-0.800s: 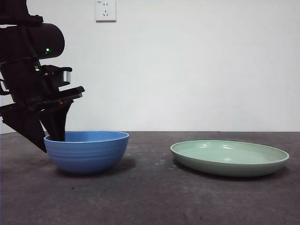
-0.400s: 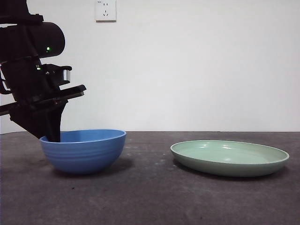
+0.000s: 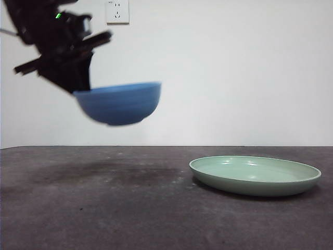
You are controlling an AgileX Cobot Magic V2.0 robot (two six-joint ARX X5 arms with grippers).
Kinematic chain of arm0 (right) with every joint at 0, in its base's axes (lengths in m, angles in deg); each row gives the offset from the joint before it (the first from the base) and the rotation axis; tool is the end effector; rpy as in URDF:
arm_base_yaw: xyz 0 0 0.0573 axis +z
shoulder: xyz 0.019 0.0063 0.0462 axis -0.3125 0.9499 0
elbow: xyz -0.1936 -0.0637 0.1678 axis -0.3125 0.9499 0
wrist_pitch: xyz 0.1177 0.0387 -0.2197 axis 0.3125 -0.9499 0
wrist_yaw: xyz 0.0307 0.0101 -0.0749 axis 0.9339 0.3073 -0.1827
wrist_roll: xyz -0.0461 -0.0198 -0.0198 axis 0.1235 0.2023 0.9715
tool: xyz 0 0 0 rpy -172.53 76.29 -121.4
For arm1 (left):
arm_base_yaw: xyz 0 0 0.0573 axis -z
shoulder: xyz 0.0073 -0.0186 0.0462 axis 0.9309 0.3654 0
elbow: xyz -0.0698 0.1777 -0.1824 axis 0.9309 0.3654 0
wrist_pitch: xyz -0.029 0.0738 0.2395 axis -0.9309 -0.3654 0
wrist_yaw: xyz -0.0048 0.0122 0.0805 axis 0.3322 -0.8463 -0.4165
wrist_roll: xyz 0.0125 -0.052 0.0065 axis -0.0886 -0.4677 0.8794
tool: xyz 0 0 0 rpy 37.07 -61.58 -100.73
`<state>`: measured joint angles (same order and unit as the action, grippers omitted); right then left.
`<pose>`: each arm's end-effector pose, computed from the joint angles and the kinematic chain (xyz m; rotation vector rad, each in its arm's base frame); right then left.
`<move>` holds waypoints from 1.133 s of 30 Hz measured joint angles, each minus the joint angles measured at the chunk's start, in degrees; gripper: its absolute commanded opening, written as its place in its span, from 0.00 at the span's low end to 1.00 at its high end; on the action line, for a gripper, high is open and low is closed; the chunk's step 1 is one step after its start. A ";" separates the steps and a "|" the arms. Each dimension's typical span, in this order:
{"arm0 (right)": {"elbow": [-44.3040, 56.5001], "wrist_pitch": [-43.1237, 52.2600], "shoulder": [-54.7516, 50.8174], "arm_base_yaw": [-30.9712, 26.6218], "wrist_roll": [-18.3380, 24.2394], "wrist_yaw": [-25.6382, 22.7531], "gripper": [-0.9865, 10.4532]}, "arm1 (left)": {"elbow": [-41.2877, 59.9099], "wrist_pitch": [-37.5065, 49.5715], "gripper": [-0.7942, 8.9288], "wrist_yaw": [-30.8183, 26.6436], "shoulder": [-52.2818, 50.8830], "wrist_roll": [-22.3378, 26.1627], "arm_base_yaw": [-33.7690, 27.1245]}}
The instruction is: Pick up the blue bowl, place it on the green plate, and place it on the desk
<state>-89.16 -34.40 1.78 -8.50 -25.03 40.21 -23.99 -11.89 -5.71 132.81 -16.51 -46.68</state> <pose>0.1049 0.0333 0.3230 0.0477 0.7879 0.7240 0.2980 -0.1247 0.2861 -0.0216 1.0035 -0.4231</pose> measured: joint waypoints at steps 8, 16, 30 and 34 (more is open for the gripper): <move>0.00 0.00 0.00 0.00 -0.11 0.00 0.43 | -7.26 1.68 0.09 0.09 0.20 -1.55 7.56; 0.00 0.00 0.00 0.00 -0.52 0.00 0.43 | -12.50 3.98 0.09 0.15 7.72 -3.85 12.90; 0.00 -0.50 -0.35 0.04 -1.49 0.00 0.43 | -29.42 2.91 0.09 -0.04 30.38 -4.44 18.32; 0.00 -0.50 -1.01 0.04 -1.51 0.00 0.43 | -32.13 2.19 0.09 -0.11 35.04 -4.44 18.64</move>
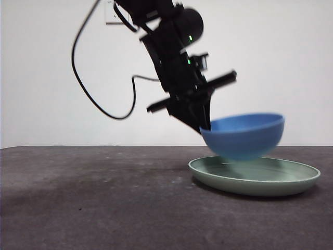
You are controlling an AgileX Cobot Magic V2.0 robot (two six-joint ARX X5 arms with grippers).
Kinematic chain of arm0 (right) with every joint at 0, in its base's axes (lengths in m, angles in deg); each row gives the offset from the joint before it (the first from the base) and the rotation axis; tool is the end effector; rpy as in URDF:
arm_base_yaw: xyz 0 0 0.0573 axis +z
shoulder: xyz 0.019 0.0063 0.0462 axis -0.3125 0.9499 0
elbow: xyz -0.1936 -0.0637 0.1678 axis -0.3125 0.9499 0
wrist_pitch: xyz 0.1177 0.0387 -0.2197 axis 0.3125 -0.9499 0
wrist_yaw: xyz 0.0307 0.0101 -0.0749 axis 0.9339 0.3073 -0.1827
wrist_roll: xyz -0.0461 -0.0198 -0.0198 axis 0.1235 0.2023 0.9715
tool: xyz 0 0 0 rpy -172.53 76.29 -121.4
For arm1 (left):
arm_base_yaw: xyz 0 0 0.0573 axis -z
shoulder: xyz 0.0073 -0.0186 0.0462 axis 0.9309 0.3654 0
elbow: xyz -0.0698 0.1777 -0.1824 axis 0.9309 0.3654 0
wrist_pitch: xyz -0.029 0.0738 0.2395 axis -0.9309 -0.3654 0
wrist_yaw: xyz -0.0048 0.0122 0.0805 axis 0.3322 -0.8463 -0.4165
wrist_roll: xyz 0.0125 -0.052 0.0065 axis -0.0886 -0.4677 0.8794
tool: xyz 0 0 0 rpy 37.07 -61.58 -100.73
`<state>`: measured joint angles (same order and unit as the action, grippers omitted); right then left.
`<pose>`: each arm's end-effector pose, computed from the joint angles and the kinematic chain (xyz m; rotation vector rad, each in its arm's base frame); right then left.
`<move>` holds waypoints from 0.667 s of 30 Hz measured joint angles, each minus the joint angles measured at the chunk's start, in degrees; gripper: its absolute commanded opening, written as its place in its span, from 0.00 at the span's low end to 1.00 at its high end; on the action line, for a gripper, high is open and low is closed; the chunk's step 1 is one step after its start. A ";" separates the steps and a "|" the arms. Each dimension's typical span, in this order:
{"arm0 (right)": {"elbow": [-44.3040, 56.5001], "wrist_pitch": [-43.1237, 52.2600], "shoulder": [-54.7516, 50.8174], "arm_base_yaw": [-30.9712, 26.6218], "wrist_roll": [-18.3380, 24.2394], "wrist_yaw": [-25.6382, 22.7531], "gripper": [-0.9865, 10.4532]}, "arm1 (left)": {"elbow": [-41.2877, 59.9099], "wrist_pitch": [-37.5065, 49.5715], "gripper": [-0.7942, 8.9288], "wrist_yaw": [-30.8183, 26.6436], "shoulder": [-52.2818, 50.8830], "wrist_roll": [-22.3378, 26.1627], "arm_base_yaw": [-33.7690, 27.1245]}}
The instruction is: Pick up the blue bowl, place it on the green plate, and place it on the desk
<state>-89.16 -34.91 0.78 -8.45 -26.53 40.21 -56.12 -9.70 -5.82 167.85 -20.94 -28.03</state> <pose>0.1005 0.0326 0.3240 0.0693 0.7889 0.7150 0.3571 -0.3115 0.2271 0.0811 1.0473 -0.6752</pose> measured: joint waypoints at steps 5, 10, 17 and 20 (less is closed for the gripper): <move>0.00 -0.07 -0.46 0.00 0.00 0.00 0.43 | -1.29 -0.20 0.09 0.00 2.82 -0.02 0.57; 0.00 -0.20 -0.57 0.00 0.00 0.00 0.43 | -1.42 -0.74 0.09 0.00 3.63 0.00 0.70; 0.00 -0.22 -0.57 0.00 0.00 0.00 0.43 | -1.51 -2.01 0.09 0.00 3.74 0.26 0.77; 0.00 -0.26 -0.57 0.00 0.00 0.00 0.43 | -1.51 -3.48 0.12 0.00 3.74 1.03 0.81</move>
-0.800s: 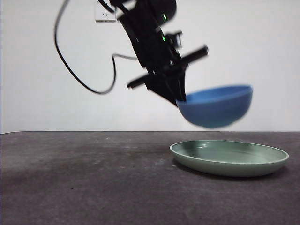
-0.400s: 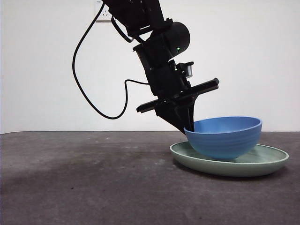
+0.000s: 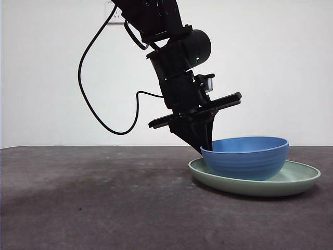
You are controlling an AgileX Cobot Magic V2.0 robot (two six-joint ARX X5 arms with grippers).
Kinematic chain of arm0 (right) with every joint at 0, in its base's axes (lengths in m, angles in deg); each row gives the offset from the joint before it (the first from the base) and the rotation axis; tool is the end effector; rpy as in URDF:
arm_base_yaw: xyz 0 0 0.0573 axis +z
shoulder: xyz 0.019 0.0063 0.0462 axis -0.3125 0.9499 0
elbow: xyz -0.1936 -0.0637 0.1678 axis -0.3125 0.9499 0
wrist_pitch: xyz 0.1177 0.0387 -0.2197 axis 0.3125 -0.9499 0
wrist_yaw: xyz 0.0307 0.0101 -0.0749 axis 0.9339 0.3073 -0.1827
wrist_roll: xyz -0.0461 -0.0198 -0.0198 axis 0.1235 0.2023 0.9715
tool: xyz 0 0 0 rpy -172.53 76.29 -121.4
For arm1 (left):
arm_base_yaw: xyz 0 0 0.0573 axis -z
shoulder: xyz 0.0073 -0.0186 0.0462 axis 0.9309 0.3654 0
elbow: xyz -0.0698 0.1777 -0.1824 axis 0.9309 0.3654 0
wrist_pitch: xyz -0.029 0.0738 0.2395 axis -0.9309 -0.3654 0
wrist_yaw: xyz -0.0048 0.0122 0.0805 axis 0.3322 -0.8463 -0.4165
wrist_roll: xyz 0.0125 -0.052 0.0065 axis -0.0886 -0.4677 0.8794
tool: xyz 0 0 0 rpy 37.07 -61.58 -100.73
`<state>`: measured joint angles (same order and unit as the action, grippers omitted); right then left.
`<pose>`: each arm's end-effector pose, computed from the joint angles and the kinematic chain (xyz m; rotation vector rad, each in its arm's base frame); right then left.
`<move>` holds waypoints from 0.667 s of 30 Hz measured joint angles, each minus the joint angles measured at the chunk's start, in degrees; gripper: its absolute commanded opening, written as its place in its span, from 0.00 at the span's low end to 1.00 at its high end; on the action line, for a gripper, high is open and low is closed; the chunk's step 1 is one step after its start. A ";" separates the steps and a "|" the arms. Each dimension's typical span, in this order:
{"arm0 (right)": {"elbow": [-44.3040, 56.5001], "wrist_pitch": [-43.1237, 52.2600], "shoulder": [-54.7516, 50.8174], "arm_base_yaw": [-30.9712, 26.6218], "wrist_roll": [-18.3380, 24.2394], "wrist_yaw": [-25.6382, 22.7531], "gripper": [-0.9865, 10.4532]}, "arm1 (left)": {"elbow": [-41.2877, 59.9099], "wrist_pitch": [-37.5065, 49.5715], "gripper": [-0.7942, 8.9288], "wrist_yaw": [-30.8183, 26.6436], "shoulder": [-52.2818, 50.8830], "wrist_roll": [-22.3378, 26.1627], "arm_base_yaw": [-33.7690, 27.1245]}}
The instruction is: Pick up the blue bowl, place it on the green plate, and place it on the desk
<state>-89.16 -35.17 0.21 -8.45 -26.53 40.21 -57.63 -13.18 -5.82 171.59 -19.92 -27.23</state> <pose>0.0980 0.0322 0.3245 0.0682 0.7835 0.7153 0.3565 -0.3197 0.2022 0.1356 1.1366 -0.6711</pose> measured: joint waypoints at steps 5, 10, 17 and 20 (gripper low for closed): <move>0.00 -0.09 0.00 0.00 -0.02 0.00 0.43 | 0.00 0.33 0.22 0.00 0.00 0.61 0.39; 0.00 -0.15 0.00 0.00 -0.04 0.00 0.43 | 0.00 0.33 0.33 0.00 0.00 0.76 0.52; 0.00 -0.15 0.00 0.00 -0.04 0.00 0.43 | -0.02 -0.96 0.41 0.00 -0.04 0.76 0.52; 0.00 -0.17 0.00 0.00 -0.04 0.00 0.43 | -0.02 -1.25 0.41 0.00 -1.03 1.03 0.39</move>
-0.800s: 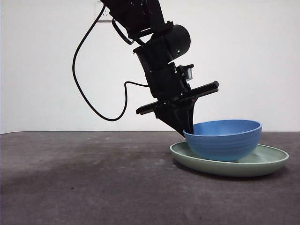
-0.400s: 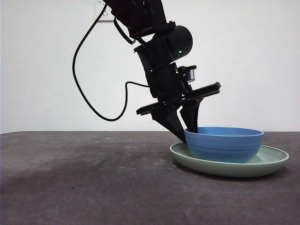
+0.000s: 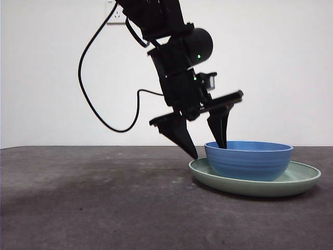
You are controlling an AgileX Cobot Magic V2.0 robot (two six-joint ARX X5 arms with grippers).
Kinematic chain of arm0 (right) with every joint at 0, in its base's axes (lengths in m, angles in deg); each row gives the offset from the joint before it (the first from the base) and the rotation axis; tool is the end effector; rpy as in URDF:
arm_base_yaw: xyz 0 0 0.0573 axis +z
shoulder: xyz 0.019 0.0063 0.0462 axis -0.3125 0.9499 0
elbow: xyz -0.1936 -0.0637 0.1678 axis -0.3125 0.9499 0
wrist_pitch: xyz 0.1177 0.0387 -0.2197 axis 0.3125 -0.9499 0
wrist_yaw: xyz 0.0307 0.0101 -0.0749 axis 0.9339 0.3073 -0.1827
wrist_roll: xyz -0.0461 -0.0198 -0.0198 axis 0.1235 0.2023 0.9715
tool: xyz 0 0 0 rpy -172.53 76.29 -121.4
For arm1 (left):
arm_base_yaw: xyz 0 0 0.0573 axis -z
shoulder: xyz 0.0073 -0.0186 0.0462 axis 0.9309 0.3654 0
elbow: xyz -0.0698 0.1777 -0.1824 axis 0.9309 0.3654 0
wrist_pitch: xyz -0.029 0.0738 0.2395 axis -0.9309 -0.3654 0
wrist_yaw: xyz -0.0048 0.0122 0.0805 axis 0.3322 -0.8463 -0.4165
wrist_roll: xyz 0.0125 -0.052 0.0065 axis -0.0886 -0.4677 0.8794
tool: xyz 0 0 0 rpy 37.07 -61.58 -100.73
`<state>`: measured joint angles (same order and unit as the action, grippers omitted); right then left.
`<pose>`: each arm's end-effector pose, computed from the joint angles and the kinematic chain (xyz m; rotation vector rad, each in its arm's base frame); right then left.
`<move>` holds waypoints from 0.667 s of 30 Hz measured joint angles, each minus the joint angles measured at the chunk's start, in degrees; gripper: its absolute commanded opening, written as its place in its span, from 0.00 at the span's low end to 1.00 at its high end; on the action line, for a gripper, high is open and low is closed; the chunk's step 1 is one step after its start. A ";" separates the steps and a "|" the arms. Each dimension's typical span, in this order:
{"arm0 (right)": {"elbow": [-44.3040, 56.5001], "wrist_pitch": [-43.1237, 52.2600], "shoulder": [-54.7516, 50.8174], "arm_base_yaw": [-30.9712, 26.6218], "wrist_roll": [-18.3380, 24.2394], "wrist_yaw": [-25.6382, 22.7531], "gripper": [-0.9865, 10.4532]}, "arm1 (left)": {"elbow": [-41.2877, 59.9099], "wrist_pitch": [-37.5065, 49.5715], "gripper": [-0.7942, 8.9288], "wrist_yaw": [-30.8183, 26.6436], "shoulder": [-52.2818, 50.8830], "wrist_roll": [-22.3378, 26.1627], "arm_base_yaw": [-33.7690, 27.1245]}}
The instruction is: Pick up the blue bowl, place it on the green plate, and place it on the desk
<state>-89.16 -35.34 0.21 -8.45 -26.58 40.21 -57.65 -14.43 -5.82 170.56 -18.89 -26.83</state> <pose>0.0978 0.0322 0.3244 0.0696 0.7868 0.7148 0.3515 -0.3197 0.2096 0.1560 1.1340 -0.6867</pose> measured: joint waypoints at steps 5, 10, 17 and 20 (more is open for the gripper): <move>0.00 0.02 0.00 0.00 0.00 0.00 0.43 | 0.00 -0.11 0.41 0.02 -7.67 0.96 -1.22; 0.00 0.02 0.00 0.00 0.02 0.00 0.43 | -0.52 -0.15 0.41 0.02 -17.31 1.49 -3.15; 0.00 0.02 0.00 0.00 0.02 0.00 0.43 | -0.61 -3.45 0.41 0.02 -29.24 3.26 -5.73; 0.00 0.02 0.00 0.00 0.02 -0.02 0.43 | -0.35 -5.22 0.41 0.04 -34.03 4.33 -6.56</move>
<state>-89.16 -35.32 0.21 -8.45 -26.56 40.19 -58.00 -19.65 -5.77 136.53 -14.56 -33.39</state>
